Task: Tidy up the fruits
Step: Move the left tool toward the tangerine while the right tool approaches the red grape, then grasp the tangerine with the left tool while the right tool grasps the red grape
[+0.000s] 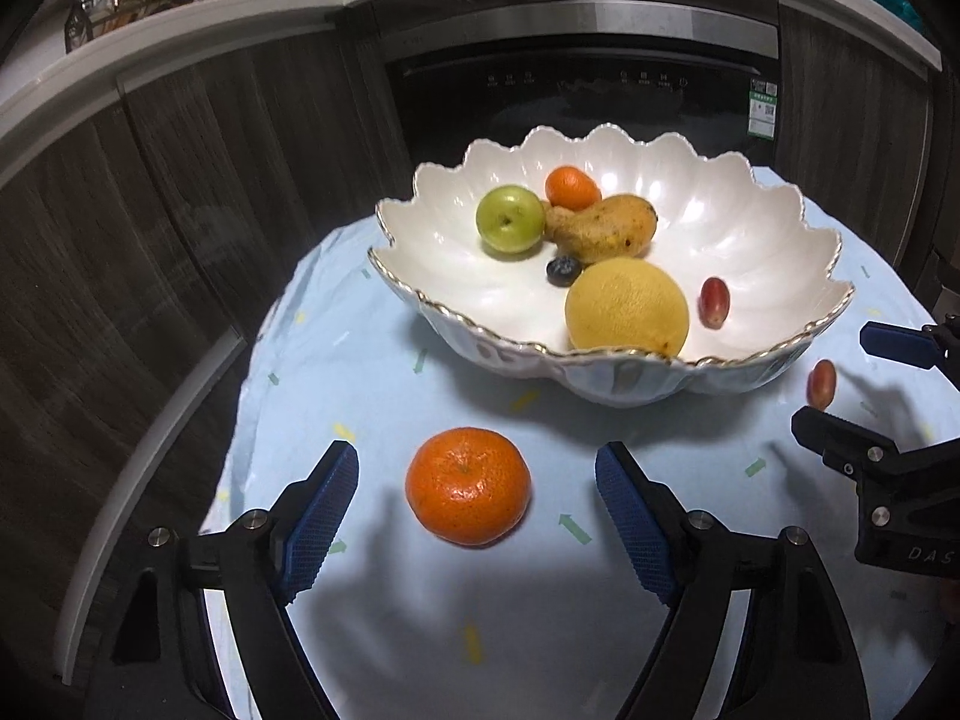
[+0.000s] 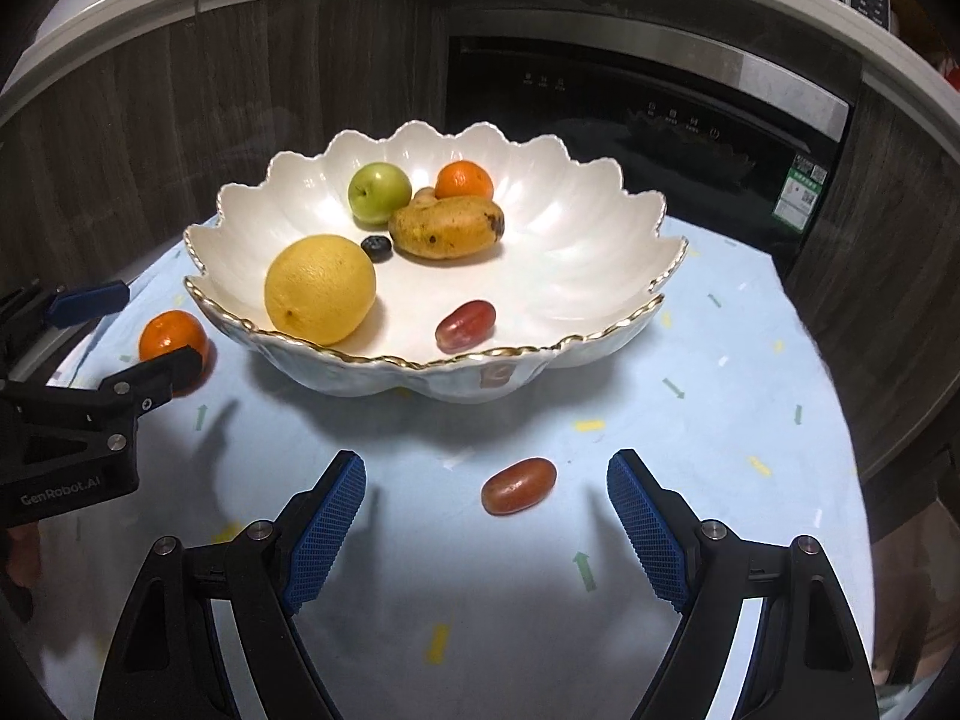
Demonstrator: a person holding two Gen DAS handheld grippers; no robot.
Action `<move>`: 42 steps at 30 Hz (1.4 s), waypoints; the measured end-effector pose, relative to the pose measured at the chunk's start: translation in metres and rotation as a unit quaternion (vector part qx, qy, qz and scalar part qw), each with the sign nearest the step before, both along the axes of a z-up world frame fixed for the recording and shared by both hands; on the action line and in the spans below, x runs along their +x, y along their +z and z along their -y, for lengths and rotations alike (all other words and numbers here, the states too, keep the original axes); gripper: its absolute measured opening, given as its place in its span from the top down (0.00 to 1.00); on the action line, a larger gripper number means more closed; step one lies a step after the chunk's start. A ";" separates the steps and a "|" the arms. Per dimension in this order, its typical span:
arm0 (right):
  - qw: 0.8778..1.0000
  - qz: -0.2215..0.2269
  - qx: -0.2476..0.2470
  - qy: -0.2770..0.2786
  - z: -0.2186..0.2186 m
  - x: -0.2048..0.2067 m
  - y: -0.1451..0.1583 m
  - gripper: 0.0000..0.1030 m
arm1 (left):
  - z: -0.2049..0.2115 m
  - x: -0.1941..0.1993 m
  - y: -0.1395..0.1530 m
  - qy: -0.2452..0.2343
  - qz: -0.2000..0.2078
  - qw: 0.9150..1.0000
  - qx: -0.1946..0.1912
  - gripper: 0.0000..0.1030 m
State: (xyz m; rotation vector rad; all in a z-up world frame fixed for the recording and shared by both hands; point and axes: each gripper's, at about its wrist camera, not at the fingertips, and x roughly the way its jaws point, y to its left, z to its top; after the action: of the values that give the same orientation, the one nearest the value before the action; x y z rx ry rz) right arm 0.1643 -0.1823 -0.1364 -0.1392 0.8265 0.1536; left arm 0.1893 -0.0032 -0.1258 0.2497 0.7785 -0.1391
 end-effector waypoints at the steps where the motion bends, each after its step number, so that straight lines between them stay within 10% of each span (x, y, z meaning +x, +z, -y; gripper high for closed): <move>1: 1.000 -0.002 0.002 0.000 0.001 0.002 -0.002 0.19 | 0.000 0.001 -0.002 0.000 -0.002 1.000 -0.001 0.21; 42: 0.998 -0.050 0.023 -0.006 0.007 0.016 -0.015 0.76 | 0.001 0.014 -0.022 0.004 -0.056 0.998 -0.027 0.56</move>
State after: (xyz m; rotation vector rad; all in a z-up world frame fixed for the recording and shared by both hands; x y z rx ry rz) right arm 0.1799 -0.1896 -0.1518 -0.0827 0.9218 0.1687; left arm 0.2033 -0.0038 -0.1479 0.1892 0.8858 -0.1666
